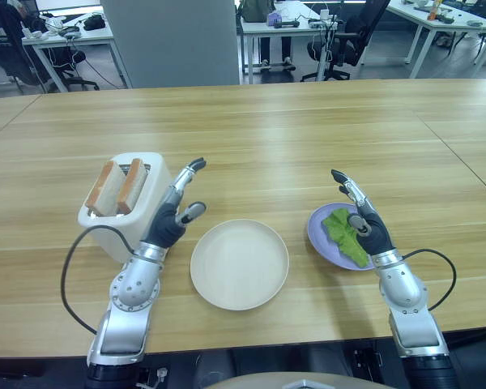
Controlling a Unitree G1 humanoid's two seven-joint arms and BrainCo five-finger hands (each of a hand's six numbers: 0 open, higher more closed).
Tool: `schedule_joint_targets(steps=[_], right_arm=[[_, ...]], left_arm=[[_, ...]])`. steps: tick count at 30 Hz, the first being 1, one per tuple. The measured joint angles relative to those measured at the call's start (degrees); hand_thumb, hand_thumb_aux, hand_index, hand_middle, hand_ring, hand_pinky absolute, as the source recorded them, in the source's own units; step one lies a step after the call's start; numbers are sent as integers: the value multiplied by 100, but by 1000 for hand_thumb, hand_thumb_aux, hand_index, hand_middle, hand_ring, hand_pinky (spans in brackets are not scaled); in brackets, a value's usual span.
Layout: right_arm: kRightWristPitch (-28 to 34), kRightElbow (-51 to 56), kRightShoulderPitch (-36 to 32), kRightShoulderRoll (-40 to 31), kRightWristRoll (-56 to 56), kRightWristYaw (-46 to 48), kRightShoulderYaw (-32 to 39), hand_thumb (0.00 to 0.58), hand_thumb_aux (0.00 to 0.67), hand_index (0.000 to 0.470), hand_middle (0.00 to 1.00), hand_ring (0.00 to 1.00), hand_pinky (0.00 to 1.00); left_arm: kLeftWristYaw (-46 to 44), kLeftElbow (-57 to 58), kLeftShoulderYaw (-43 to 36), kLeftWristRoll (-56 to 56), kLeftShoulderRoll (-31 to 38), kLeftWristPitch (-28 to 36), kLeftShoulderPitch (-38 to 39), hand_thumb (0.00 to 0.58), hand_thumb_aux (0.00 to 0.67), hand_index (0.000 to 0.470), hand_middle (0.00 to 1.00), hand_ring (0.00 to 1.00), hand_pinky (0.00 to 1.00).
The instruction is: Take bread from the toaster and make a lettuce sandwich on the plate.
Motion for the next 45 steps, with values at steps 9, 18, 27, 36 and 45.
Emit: schedule_joint_targets(steps=[9,18,27,36,45], right_arm=[[136,-38,99,-164,199,243,13,0,0,0,0,0,0],[129,-28,36,-353,-170,0,-74,0,0,0,0,0,0],[113,59,-30,-803,-1217,-623,-228,0,0,0,0,0,0],[92,222,-37,-1021,-1624,-899,-238,0,0,0,0,0,0],[195,372,-32,-1358,-1912,-936,-246,0,0,0,0,0,0]], left_arm=[[198,-25,137,830,259,295,3,0,0,0,0,0,0],[487,312,1011,2953,1917,1410,-734,0,0,0,0,0,0],[-194,1623,722,3842,2792,2392,-951,0,0,0,0,0,0],[-593,2835,96,3929,3056,2679,-1386,31,18,13,0,0,0],[-744,2544,2,3525,2913,2699,-1460,580,670,460,380,380,380]])
